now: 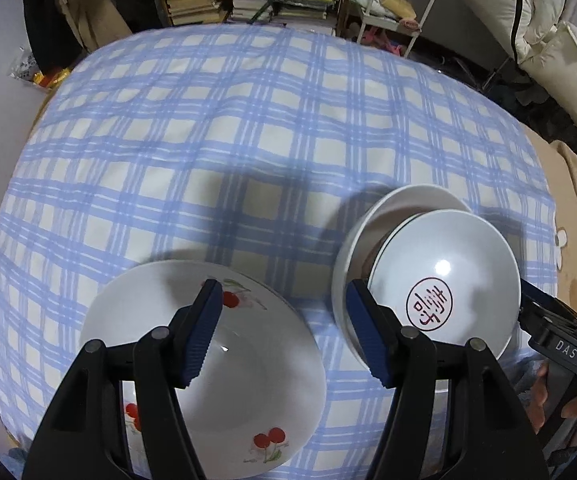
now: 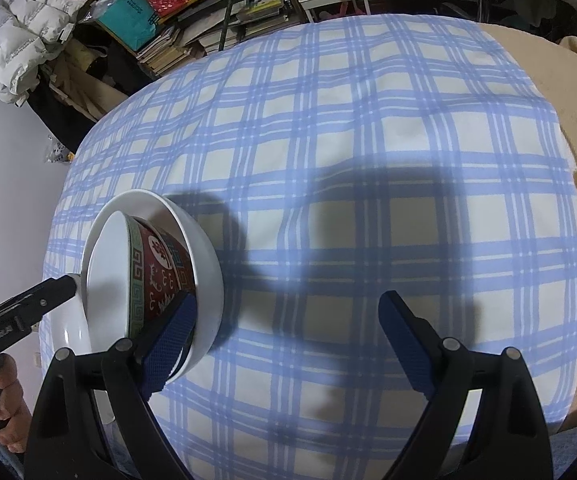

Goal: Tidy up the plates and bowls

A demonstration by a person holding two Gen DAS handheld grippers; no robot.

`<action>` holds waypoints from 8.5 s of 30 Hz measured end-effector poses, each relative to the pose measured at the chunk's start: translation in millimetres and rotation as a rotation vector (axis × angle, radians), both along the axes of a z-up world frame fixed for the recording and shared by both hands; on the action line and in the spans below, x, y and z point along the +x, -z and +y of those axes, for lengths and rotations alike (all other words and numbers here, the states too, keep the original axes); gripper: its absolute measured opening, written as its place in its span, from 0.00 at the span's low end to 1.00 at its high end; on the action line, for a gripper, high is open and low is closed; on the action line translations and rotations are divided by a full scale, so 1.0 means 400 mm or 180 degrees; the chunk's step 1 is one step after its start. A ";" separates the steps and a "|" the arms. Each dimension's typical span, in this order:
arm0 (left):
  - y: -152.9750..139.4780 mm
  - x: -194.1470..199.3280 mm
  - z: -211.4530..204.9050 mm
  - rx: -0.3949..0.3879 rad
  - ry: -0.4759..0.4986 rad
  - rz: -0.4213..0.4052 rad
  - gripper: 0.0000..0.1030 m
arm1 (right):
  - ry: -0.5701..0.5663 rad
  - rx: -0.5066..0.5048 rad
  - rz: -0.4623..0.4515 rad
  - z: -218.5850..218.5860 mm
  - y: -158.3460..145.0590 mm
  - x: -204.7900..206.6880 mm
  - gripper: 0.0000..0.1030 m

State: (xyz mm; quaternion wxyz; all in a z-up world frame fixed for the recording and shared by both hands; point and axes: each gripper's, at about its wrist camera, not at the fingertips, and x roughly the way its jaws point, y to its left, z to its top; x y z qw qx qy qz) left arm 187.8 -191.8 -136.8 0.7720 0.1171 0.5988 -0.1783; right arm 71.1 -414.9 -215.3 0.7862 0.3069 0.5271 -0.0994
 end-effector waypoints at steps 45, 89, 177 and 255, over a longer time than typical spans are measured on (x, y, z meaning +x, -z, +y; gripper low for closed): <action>0.061 0.015 -0.028 -0.0244 -0.0065 0.0339 0.07 | -0.0256 0.0053 0.0045 0.107 -0.029 0.083 0.10; -0.183 -0.016 0.087 -0.0214 -0.0141 -0.0245 0.02 | -0.0445 0.0088 -0.0170 0.209 -0.238 0.120 0.11; -0.307 -0.522 0.484 0.0077 -0.0730 -0.2457 0.87 | -0.0807 -0.1468 -0.2219 0.484 -0.415 -0.290 1.00; -0.342 -0.565 0.470 0.0041 -0.0725 -0.2762 0.94 | -0.0832 -0.1577 -0.2262 0.419 -0.409 -0.294 1.00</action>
